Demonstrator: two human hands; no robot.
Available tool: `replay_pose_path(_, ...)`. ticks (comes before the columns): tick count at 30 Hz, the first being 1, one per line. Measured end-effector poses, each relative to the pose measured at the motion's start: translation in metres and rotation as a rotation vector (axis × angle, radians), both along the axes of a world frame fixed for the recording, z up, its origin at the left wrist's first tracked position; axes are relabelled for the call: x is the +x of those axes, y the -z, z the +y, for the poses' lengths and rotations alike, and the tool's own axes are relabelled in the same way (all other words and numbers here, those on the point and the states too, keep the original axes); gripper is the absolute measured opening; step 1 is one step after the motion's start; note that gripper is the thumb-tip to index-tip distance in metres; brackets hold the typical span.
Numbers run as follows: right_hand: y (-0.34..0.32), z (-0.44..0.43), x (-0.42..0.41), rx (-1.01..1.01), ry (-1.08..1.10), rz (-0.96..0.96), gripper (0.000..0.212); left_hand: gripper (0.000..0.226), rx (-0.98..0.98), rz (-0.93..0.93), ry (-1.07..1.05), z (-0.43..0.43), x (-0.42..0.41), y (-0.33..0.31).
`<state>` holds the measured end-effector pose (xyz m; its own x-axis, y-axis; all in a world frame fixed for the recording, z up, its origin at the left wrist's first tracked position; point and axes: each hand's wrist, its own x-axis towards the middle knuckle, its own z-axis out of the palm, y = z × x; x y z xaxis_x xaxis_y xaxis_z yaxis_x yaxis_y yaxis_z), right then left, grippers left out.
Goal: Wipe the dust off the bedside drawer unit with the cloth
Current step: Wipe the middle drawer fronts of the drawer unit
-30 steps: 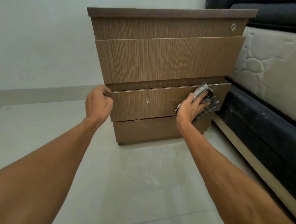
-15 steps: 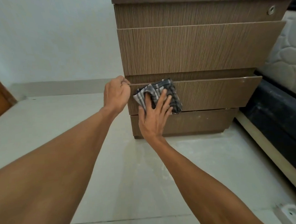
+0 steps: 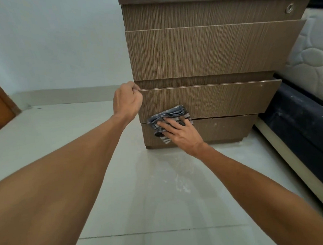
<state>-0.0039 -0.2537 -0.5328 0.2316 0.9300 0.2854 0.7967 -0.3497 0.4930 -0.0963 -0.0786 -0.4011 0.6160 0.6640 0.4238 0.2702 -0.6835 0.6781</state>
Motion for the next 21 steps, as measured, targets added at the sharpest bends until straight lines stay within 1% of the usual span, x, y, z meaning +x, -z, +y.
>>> replay_pose_path(3, -0.009, -0.035, 0.011, -0.072, 0.104, -0.015, 0.066, 0.033, 0.039, 0.043, 0.014, -0.003, -0.006, -0.002)
replay_pose_path(6, -0.022, -0.077, 0.029, -0.031, 0.18, -0.015, 0.07, 0.032, 0.104, 0.097, 0.015, -0.005, -0.008, -0.004)
replay_pose_path(8, -0.03, -0.104, 0.039, -0.051, 0.263, -0.01, 0.075, 0.029, 0.161, 0.128, 0.005, -0.007, -0.007, -0.004)
replay_pose_path(11, -0.035, -0.142, 0.046, -0.051, 0.451, 0.081, 0.079, 0.027, 0.237, 0.17, -0.004, -0.009, -0.006, -0.004)
replay_pose_path(13, -0.032, -0.162, 0.047, 0.036, 0.607, 0.15, 0.078, 0.025, 0.29, 0.205, 0.002, -0.01, -0.005, -0.004)
replay_pose_path(15, -0.026, -0.177, 0.049, 0.22, 0.758, 0.262, 0.074, 0.025, 0.327, 0.233, 0.003, -0.01, -0.005, -0.005)
replay_pose_path(16, -0.025, -0.181, 0.05, 0.362, 0.826, 0.352, 0.071, 0.026, 0.34, 0.243, -0.004, -0.01, -0.004, -0.005)
replay_pose_path(18, -0.028, -0.184, 0.05, 0.756, 0.951, 0.598, 0.064, 0.029, 0.367, 0.253, -0.02, -0.014, -0.005, -0.004)
replay_pose_path(20, -0.042, -0.184, 0.045, 1.241, 1.081, 0.924, 0.053, 0.031, 0.373, 0.248, -0.037, -0.019, -0.005, -0.001)
replay_pose_path(21, -0.049, -0.184, 0.044, 1.466, 1.095, 1.069, 0.048, 0.032, 0.356, 0.241, -0.045, -0.022, -0.005, 0.0)
